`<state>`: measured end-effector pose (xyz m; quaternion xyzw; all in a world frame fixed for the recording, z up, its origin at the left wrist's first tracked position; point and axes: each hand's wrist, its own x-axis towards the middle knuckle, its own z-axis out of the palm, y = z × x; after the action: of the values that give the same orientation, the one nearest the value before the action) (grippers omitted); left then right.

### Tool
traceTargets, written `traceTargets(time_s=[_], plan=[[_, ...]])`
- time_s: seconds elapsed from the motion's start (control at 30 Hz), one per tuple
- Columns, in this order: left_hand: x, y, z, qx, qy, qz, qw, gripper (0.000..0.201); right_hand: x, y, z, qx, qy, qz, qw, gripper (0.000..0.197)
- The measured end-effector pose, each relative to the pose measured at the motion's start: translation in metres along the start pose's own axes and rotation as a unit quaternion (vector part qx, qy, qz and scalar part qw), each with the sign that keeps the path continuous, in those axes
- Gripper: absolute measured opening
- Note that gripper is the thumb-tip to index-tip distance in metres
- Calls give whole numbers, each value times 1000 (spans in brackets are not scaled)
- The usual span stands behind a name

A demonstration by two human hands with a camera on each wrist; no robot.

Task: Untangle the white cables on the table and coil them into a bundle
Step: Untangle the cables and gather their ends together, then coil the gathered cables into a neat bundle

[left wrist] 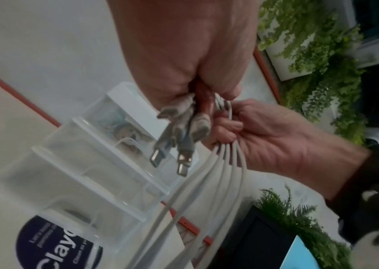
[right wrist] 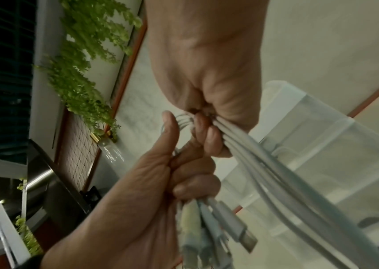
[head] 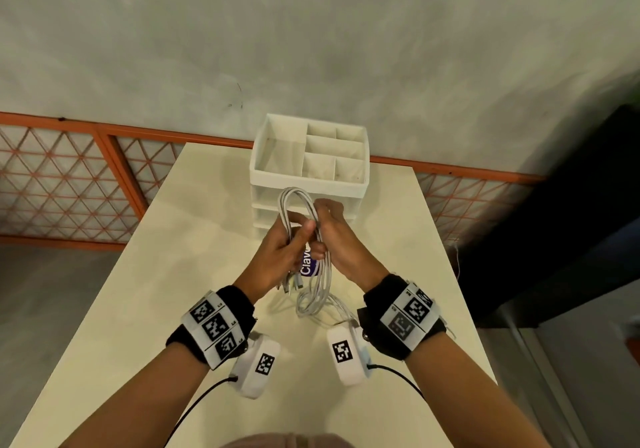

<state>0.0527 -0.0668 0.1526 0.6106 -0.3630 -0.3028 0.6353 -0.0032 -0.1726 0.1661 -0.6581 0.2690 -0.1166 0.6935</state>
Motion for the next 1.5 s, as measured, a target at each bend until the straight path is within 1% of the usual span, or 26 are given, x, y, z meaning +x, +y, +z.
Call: traceTargets(time_s=[0.07,0.13,0.2,0.37,0.5,0.57,0.6,0.63,0.67,0.7,0.73,0.8,0.87,0.9,0.97,1.03,1.07,1.1,1.17,1.23,1.3,1.33,1.4,1.43,1.5], plan=[[1,2,4,6,-7,3,1000,17,1,0,-1,-1,12,9,1000,28],[1,0,6,4,-12,-5,1000,21,2,-1,-4,0,20,14,1000,37],[1,-4,6,-4,-15,-14,1000,25,2,-3,-6,-1,14,28,999,43],[0,-5,9,-19,-31,-24,999,29,-1,-8,-12,-13,-2,53,998,44],[1,-3,11,-35,-36,-18,999,27,0,-7,-13,-9,-16,68,998,46],[2,-4,10,-46,-32,-9,998,29,0,-6,-14,-3,-13,80,997,47],[3,-3,10,-49,-28,-4,998,31,0,-7,-15,-10,-25,82,996,50],[4,-1,10,-49,-18,3,999,31,-2,-8,-16,-29,-47,81,995,58],[5,2,9,-42,4,12,999,31,-5,-9,-19,-61,-73,79,992,66],[8,6,8,-30,40,19,999,29,-8,-10,-22,-102,-95,76,987,72],[10,7,4,-19,82,27,996,27,-12,-11,-26,-149,-113,66,980,73],[16,8,-7,-11,162,37,986,28,-19,-10,-31,-243,-146,34,958,66],[24,1,-22,6,228,42,973,31,-22,-5,-32,-285,-157,-3,945,52],[27,-2,-27,12,247,48,968,29,-23,-3,-32,-291,-151,-23,944,45],[31,-6,-32,15,259,60,964,26,-26,-1,-28,-308,-140,-65,939,39],[33,-7,-29,8,255,38,966,28,-30,0,-20,-337,-157,-106,922,38],[33,-7,-26,-8,252,18,968,30,-33,1,-16,-345,-174,-112,915,38],[33,-7,-23,-39,246,3,968,31,-35,3,-14,-344,-197,-102,912,39],[34,-2,-20,-126,229,-10,965,31,-39,8,-16,-315,-247,-52,915,41],[36,3,-25,-205,213,-15,955,34,-44,12,-31,-292,-292,-14,911,43],[37,6,-35,-259,193,-19,946,34,-48,15,-51,-294,-316,8,902,45],[36,6,-39,-275,173,-21,945,33,-49,14,-62,-305,-317,21,898,45],[32,5,-41,-273,121,-33,954,33,-49,10,-79,-334,-293,43,895,42],[29,4,-39,-251,96,-46,962,34,-48,6,-85,-349,-274,43,895,39],[22,3,-30,-169,50,-60,983,36,-47,-7,-91,-372,-233,12,898,33]])
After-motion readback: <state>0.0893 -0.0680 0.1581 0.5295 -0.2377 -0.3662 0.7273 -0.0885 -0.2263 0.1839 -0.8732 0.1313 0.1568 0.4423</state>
